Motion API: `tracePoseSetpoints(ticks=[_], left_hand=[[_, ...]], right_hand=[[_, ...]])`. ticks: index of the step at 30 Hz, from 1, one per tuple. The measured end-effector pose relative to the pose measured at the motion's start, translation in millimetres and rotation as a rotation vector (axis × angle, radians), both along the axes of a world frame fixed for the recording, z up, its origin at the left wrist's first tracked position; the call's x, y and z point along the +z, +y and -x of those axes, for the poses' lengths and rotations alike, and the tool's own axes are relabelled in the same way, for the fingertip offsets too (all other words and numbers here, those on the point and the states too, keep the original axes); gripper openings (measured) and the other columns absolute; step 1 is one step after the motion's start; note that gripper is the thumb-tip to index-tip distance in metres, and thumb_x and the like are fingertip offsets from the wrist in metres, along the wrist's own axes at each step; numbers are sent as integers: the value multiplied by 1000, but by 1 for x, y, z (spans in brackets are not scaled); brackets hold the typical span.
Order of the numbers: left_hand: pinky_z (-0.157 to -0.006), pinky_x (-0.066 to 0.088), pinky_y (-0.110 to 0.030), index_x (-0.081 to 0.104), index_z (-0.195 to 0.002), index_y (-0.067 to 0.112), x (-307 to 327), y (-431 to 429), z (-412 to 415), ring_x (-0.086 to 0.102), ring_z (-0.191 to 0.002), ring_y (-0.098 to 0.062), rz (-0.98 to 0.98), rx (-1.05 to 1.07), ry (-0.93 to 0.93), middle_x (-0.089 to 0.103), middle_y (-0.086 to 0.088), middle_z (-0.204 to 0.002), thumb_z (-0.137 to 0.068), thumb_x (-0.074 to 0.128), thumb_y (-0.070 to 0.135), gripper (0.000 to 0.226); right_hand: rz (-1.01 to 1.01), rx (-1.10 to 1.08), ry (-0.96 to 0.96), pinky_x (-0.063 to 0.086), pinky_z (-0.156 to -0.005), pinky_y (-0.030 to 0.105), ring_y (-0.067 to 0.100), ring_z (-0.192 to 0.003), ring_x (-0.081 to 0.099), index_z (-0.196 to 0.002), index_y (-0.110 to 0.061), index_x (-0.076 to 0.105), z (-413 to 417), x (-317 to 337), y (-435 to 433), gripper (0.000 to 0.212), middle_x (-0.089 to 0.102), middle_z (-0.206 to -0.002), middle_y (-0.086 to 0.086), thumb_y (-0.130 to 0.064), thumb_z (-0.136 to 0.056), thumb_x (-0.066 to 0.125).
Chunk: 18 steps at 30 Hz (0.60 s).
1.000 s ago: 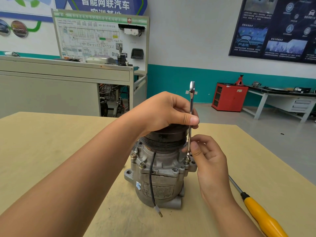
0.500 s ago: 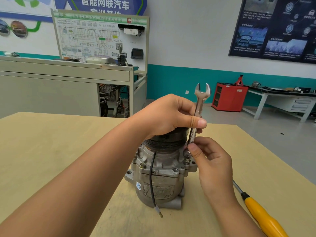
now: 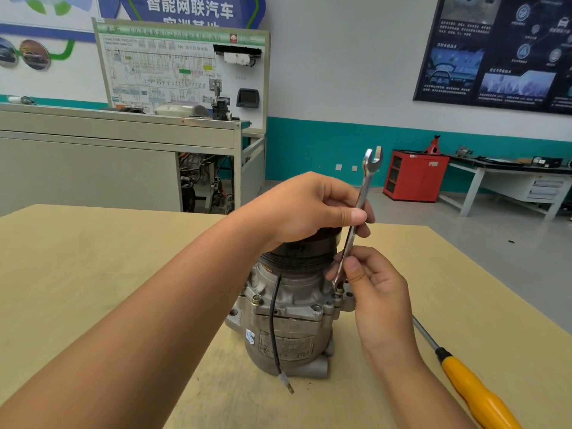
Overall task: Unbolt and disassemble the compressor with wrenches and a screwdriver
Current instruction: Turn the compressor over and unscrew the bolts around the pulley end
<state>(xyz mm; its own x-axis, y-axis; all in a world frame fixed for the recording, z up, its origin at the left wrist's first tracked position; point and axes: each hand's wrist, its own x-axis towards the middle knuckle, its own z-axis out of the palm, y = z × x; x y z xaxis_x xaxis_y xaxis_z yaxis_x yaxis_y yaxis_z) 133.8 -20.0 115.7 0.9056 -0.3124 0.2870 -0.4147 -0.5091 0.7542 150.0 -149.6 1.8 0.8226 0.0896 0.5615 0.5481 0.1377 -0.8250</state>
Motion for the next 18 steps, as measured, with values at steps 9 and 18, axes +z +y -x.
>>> tracePoseSetpoints(ticks=[9,18], left_hand=[[-78,47,-21,69,-72,22,0,-3,1,63,-75,1,33,102,-12,74,7,-79,-82,70,25,10],[-82,46,-30,64,-82,2,-3,1,-2,66,-82,-23,78,131,-2,73,-12,-86,-80,72,24,24]], right_hand=[[95,-82,3,49,-75,24,8,-82,61,-84,-31,66,3,0,-3,20,69,-84,-8,-49,-75,62],[41,-86,3,51,-73,31,15,-74,64,-75,-22,63,-1,1,-6,14,70,-73,-2,-11,-84,64]])
